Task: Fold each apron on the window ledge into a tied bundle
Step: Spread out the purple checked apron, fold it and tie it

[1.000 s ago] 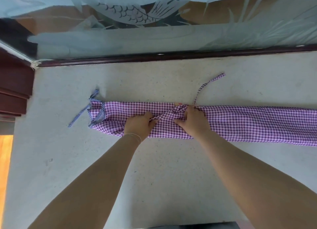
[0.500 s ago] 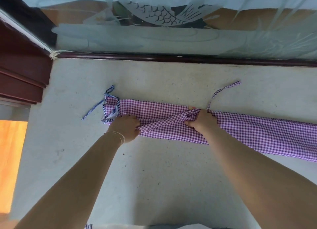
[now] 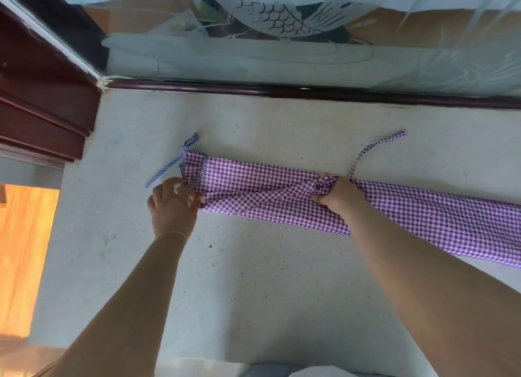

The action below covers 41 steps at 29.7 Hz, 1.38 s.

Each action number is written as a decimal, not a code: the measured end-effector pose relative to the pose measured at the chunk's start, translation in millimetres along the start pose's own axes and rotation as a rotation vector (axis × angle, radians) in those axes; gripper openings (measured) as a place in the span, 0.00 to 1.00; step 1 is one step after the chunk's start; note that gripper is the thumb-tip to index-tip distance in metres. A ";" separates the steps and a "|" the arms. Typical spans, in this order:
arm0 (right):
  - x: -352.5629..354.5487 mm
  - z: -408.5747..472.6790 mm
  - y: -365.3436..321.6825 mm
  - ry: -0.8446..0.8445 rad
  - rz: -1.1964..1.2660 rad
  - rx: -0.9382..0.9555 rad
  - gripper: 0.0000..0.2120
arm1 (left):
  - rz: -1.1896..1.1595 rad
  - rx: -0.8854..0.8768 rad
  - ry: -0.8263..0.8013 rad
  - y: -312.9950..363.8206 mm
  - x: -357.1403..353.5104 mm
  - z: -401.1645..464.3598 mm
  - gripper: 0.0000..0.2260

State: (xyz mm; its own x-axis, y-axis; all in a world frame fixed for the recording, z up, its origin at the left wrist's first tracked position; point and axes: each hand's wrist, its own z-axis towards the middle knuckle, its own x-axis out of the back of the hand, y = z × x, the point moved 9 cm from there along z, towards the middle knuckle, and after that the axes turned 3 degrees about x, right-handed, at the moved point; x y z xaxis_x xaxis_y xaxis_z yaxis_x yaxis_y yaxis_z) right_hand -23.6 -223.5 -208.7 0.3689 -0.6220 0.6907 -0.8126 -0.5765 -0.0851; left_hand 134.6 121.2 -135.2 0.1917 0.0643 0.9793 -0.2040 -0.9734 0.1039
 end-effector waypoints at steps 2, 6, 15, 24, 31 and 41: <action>2.7 -3.9 -1.6 -0.003 -0.017 0.002 0.48 | -0.176 0.082 0.193 7.2 15.9 -17.6 0.09; -5.0 9.1 3.6 -0.031 0.001 0.025 0.52 | -0.285 -0.418 0.165 125.7 13.9 -62.9 0.16; 20.1 -34.5 -13.7 0.111 -0.144 0.161 0.30 | 0.067 -0.691 -0.347 242.3 -65.5 -68.0 0.25; 23.1 -72.9 -18.6 0.215 -0.425 0.606 0.39 | 0.185 -0.680 -0.357 236.4 -86.6 -62.3 0.28; 4.7 -67.1 -7.8 0.118 -0.558 0.570 0.46 | 0.189 -0.692 -0.316 238.3 -85.3 -63.1 0.29; 5.5 -59.5 -9.2 0.033 -0.522 0.489 0.53 | -0.956 0.737 0.014 83.8 -46.5 -110.1 0.27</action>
State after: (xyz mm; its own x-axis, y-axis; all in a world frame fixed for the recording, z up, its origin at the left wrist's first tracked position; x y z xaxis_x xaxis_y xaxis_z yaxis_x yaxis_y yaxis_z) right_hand -41.0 -190.0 -161.3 0.6344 -0.1883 0.7497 -0.2358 -0.9708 -0.0443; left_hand 2.9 60.8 -152.9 -0.0449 0.8251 0.5632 0.6123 -0.4227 0.6681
